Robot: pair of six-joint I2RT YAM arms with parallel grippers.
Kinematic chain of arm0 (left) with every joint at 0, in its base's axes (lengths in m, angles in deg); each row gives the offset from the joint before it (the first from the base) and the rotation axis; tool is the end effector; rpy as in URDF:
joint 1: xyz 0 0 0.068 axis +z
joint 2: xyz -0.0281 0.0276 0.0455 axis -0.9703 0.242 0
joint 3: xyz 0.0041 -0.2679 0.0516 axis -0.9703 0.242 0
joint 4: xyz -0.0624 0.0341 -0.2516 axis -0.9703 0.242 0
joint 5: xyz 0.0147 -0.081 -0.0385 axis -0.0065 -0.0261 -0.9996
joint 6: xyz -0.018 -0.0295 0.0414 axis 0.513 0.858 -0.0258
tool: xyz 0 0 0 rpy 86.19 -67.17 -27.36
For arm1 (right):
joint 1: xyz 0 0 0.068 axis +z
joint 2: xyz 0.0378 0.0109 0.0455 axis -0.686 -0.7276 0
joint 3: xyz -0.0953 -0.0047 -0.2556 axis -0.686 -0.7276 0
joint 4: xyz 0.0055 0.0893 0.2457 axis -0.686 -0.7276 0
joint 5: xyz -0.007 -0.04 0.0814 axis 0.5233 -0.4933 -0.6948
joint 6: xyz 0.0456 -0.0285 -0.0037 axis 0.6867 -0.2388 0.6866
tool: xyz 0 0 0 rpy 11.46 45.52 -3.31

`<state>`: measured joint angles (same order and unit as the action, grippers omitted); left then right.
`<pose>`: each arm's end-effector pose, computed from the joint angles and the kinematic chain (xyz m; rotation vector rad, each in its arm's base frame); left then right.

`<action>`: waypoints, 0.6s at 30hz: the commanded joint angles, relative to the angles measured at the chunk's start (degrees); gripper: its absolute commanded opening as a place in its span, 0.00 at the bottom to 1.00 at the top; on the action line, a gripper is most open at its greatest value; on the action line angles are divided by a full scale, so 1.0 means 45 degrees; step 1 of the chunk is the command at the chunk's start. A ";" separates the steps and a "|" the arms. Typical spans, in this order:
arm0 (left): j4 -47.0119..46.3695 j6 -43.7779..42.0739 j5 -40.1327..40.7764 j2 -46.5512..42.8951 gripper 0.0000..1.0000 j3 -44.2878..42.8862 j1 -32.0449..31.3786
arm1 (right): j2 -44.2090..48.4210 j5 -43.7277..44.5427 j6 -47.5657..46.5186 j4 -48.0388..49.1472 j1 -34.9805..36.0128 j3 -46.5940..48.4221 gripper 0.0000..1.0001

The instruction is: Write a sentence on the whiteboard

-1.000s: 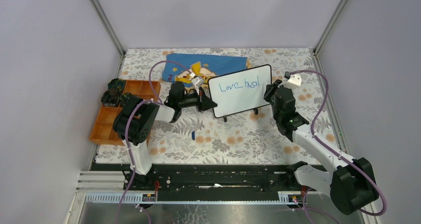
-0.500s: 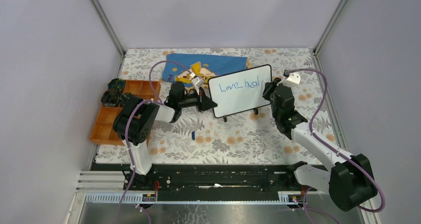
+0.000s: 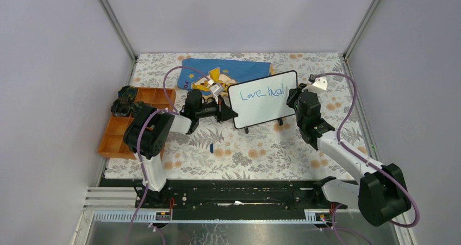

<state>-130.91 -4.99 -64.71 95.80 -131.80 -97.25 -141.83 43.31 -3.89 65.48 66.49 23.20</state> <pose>0.3209 -0.1531 0.1482 0.6696 1.7984 -1.2317 0.2474 0.0888 0.2746 0.3528 1.6514 0.2372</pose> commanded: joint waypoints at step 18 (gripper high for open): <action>0.2441 -0.1125 0.0700 0.0407 0.00 0.0362 -0.0276 | -0.0530 -0.0896 -0.0164 0.0468 -0.0112 0.0925 0.00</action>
<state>-130.56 -5.01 -64.32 95.56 -131.80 -97.34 -143.99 41.87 -4.27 65.29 66.38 24.86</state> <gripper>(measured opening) 0.158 0.179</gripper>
